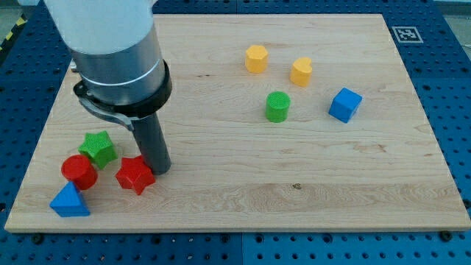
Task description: Slide the red star into the red circle
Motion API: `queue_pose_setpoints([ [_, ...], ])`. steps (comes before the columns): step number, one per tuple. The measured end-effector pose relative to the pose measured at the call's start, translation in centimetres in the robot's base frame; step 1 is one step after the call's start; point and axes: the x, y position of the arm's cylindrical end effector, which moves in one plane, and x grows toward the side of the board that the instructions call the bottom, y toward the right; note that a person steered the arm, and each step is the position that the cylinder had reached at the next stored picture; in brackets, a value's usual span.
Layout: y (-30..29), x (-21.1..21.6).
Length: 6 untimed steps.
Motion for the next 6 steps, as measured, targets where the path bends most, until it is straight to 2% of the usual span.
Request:
queue_pose_setpoints([
  [4, -4.9, 0.6],
  [5, -3.3, -1.3],
  [6, -0.3, -8.7],
])
